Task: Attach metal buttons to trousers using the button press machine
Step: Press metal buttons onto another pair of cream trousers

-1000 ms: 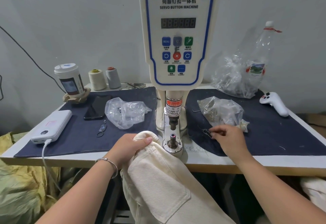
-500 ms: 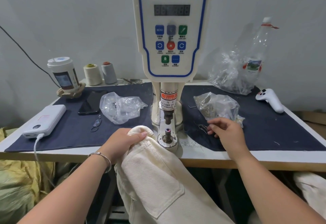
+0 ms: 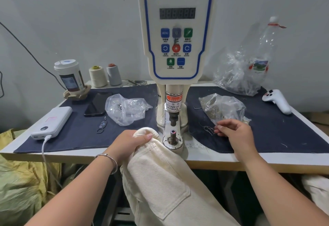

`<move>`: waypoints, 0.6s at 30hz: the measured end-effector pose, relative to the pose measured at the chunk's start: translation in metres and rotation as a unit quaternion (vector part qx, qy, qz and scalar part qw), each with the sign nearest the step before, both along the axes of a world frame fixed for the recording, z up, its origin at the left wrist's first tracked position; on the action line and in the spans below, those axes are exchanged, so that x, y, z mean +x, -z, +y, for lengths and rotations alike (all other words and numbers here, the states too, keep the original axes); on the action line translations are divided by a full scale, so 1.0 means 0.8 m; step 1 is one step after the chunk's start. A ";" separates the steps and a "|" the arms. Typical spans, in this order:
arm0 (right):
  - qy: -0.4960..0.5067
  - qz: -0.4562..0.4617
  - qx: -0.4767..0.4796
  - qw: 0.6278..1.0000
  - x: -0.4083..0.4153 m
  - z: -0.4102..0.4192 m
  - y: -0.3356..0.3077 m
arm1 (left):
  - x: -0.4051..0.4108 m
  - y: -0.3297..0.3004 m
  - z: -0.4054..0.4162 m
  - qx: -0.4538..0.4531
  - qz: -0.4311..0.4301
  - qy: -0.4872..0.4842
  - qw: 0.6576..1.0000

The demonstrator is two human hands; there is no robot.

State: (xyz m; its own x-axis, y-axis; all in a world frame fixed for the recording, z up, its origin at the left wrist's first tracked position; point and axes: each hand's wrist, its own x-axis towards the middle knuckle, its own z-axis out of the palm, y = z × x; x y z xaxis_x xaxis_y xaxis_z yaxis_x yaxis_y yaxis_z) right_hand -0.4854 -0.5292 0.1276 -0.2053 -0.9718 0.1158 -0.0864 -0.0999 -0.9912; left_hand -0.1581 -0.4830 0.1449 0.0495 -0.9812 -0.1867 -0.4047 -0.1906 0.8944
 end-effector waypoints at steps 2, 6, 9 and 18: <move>0.001 -0.017 0.015 1.000 0.000 -0.001 -0.004 | 0.000 -0.001 -0.001 0.002 -0.002 -0.002 1.000; -0.017 -0.071 0.054 0.996 0.008 0.003 -0.019 | 0.000 0.000 -0.002 0.005 0.000 -0.004 1.000; -0.068 -0.050 0.064 0.994 0.034 0.013 -0.031 | 0.002 0.001 -0.002 0.008 0.000 -0.002 1.000; -0.133 -0.063 0.126 0.981 0.113 0.043 -0.074 | 0.001 0.002 -0.003 -0.001 0.005 0.001 1.000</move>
State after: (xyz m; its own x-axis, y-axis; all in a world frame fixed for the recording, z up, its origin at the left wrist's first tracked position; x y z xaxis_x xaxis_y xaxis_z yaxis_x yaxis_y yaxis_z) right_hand -0.3948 -0.4952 0.1868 0.0616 -0.9875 -0.1448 0.0350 0.1471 -0.9885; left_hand -0.1570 -0.4854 0.1436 0.0462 -0.9815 -0.1857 -0.3956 -0.1887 0.8988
